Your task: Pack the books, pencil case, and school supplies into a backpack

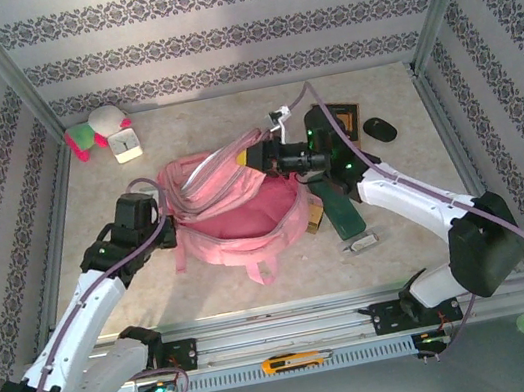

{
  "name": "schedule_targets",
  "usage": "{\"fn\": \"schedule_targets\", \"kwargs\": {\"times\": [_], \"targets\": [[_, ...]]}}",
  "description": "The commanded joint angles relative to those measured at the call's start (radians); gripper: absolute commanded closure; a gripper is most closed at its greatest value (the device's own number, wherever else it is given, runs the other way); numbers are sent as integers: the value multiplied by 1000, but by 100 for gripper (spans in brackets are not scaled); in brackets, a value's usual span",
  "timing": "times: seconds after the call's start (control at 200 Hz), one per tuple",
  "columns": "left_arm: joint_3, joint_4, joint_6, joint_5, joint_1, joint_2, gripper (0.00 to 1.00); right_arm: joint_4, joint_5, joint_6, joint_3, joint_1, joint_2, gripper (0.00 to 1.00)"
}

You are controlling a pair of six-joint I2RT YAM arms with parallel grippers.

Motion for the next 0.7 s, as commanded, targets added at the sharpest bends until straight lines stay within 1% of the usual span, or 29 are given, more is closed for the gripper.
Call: {"fn": "schedule_targets", "kwargs": {"times": [0.0, 0.125, 0.265, 0.365, 0.46, 0.57, 0.61, 0.695], "targets": [[-20, 162, 42, -15, 65, 16, 100, 93, -235, 22, 92, -11, -48, 100], [-16, 203, 39, 16, 110, 51, 100, 85, -290, 30, 130, -24, -42, 100], [-5, 226, 39, 8, 139, 80, 100, 83, -334, 37, 161, -35, -34, 100], [-6, 233, 24, 17, 186, 107, 100, 82, -362, 42, 181, -44, -34, 100], [-6, 235, 7, 61, 227, 137, 100, 80, -376, 46, 200, -48, -31, 100], [15, 232, 21, 105, 232, 143, 100, 70, -345, 41, 217, -47, -22, 100], [19, 240, 38, 129, 231, 132, 92, 67, -315, 34, 217, -42, -20, 100], [22, 261, 98, 211, 231, 82, 65, 30, -200, 3, 212, -25, -14, 100]]}}
